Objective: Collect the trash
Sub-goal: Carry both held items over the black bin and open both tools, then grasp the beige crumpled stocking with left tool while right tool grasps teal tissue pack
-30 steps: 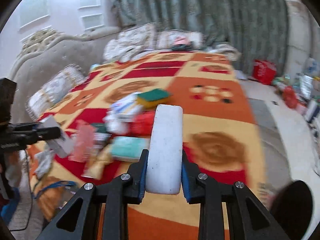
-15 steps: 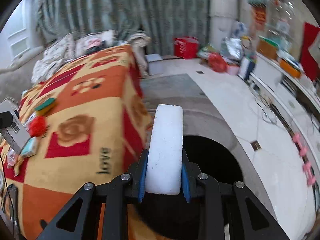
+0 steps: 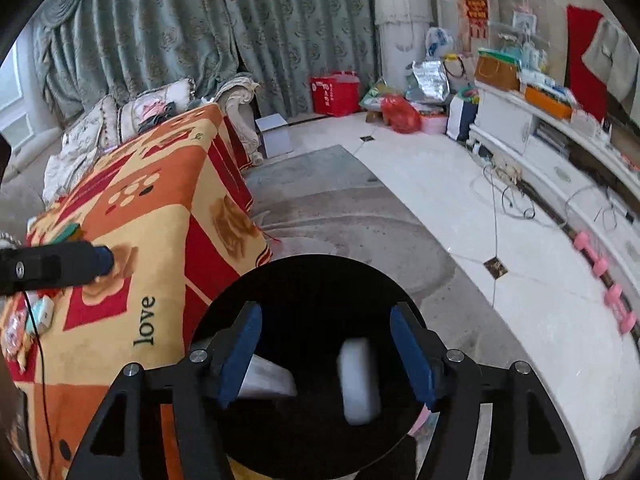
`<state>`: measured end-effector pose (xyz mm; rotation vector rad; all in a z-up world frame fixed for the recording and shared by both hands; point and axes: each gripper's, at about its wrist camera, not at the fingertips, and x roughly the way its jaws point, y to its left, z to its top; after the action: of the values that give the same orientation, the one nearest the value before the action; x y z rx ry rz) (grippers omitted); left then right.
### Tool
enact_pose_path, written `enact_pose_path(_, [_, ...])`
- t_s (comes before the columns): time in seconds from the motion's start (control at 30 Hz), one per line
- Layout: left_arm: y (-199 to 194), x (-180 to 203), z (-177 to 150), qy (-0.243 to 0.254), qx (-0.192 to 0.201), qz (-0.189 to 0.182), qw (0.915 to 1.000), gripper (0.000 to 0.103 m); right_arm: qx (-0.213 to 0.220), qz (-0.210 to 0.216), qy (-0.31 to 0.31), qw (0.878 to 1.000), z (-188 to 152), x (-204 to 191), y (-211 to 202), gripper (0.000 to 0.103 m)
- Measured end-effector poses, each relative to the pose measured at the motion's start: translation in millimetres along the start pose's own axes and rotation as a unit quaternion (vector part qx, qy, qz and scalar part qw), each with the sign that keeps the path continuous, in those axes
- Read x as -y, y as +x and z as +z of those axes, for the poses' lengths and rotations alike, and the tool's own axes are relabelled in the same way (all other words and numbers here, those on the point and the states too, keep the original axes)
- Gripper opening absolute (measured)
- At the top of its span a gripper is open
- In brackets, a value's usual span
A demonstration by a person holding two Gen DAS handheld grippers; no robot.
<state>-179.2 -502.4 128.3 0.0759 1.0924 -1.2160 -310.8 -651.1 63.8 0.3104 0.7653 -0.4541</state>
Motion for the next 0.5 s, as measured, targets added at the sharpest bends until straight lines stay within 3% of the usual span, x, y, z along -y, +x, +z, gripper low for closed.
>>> enact_pose_path(0.13, [-48.3,-16.2,-13.2,0.011,0.024,0.076,0.9967,0.045,-0.007,0.019,-0.018,1.000,1.5,-25.3,-2.9,0.064])
enact_pose_path(0.2, [-88.8,-31.0,-27.0,0.012,0.049,0.124,0.9910,0.045,-0.004,0.036,-0.035,0.999,3.9,-46.1,-5.4,0.064])
enact_pose_path(0.37, [-182.8,-81.5,-69.7,-0.025,0.095,0.230,0.9681,0.045,-0.013,0.108,-0.073,0.991,4.0,-116.8,-8.2,0.065])
enact_pose_path(0.43, [-220.0,-111.0,-96.4,-0.049,0.102,0.276,0.9544,0.045,-0.024,0.143,-0.086,0.986,1.4,-150.4,-4.8,0.065])
enact_pose_path(0.5, [-242.8,-135.8,-116.2,-0.071,0.099,0.299,0.9464,0.045,-0.039,0.180,-0.098,0.978,-1.9,-185.4,1.3,0.065])
